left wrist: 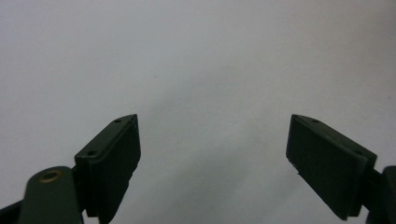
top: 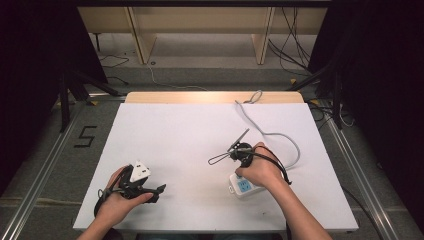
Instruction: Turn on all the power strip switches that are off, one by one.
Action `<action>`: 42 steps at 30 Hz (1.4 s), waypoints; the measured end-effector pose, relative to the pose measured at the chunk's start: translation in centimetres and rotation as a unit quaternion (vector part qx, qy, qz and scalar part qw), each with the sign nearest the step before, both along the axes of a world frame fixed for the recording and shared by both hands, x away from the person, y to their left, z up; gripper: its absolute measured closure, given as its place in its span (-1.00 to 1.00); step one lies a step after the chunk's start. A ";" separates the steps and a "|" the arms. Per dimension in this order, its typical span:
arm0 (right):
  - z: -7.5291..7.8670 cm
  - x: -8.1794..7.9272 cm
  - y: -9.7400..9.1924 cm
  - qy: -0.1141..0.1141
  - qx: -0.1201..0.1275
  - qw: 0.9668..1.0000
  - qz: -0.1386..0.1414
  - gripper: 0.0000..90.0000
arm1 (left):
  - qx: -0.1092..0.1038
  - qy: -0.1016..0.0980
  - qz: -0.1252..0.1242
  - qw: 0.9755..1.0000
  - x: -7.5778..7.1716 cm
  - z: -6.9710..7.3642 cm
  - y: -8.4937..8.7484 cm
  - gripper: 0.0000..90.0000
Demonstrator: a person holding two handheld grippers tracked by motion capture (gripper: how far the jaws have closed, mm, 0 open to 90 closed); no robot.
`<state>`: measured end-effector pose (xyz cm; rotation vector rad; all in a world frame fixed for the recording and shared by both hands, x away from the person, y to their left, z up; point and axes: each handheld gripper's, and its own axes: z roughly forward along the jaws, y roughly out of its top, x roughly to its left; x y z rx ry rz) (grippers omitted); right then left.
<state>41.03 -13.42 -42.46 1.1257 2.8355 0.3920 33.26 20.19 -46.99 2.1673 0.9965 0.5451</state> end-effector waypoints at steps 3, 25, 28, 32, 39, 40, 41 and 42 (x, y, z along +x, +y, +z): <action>-0.1 0.0 0.0 -0.002 -0.003 1.000 0.004 1.00 | -0.002 0.000 0.001 1.000 0.0 0.0 0.0 -0.60; -0.3 0.0 0.2 0.001 -0.010 1.000 0.000 1.00 | 0.001 -0.001 0.000 1.000 0.0 0.0 0.0 -0.61; -0.3 0.1 0.2 0.003 -0.010 1.000 -0.001 1.00 | 0.001 -0.001 -0.001 1.000 0.0 0.0 0.0 -0.60; -0.4 0.1 0.2 0.003 -0.009 1.000 0.000 1.00 | 0.001 -0.002 0.000 1.000 0.0 0.0 -0.1 -0.61; -0.5 0.1 0.3 0.002 -0.015 1.000 -0.002 1.00 | 0.001 -0.001 0.000 1.000 0.0 0.0 0.0 -0.61; -0.5 0.1 0.3 0.002 -0.014 1.000 -0.003 1.00 | 0.001 -0.002 0.000 1.000 0.0 0.0 -0.1 -0.61; -0.5 0.1 0.3 0.002 -0.014 1.000 -0.002 1.00 | 0.002 -0.002 -0.001 1.000 0.0 0.0 0.0 -0.61; -0.5 0.1 0.3 0.002 -0.013 1.000 -0.001 1.00 | 0.001 -0.001 -0.001 1.000 0.0 0.0 0.0 -0.61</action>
